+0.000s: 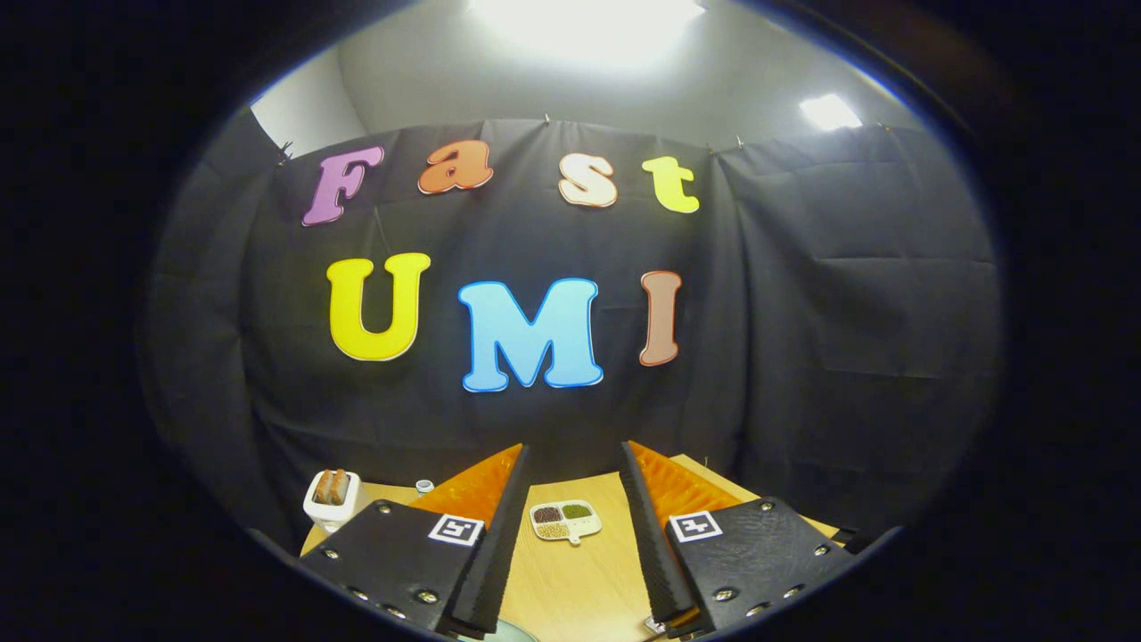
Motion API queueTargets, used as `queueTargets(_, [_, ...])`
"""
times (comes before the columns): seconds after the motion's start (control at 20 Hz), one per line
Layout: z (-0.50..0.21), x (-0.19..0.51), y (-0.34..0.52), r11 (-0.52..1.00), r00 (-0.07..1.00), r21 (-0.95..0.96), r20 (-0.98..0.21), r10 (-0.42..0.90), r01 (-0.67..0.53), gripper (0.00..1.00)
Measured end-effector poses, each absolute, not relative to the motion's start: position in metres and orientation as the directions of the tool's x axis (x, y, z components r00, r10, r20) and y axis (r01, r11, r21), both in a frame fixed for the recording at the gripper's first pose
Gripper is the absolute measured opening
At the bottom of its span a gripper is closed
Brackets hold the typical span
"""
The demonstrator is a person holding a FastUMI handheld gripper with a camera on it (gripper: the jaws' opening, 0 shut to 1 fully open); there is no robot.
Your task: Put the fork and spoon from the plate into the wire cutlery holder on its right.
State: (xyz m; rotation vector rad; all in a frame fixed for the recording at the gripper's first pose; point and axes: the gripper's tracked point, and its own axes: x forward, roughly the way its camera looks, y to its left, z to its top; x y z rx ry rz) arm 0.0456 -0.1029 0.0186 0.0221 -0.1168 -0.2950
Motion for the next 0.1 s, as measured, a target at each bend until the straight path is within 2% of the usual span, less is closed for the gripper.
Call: queueTargets(0.1, [0.0224,0.0434,-0.0975,0.959,0.951,0.030,0.124,-0.283,0.282,0.61])
